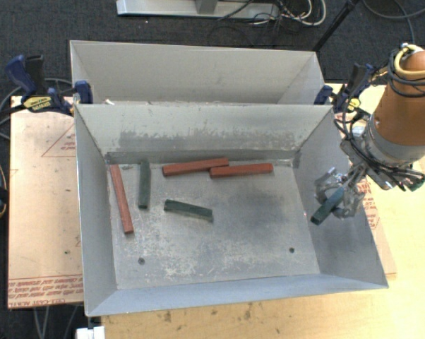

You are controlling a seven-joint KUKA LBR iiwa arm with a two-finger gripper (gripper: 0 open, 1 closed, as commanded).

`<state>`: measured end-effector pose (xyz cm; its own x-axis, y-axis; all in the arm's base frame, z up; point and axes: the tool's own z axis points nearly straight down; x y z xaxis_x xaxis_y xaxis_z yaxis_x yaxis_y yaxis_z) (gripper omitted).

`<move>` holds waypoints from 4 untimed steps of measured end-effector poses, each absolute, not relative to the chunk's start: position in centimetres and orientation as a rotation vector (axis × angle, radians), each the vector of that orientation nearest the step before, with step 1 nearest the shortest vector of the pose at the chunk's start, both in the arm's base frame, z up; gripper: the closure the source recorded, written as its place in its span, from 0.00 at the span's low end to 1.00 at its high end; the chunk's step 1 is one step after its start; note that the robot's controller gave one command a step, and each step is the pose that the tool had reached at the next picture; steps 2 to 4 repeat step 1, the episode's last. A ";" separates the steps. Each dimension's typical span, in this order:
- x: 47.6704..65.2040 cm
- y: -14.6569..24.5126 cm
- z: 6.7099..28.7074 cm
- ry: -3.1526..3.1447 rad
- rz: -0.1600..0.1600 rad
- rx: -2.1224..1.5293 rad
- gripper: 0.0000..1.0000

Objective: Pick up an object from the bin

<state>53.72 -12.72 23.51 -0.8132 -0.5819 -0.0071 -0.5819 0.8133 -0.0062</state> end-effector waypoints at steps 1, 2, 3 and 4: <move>54.1 -15.2 26.4 2.928 -0.004 -1.123 1.00; 54.1 -15.2 26.4 2.928 -0.004 -1.123 1.00; 54.1 -15.2 26.4 2.928 -0.004 -1.123 1.00; 54.1 -15.2 26.4 2.928 -0.004 -1.123 1.00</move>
Offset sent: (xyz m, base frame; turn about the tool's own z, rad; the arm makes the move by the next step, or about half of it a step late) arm 0.0029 -0.0241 0.0284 -0.1158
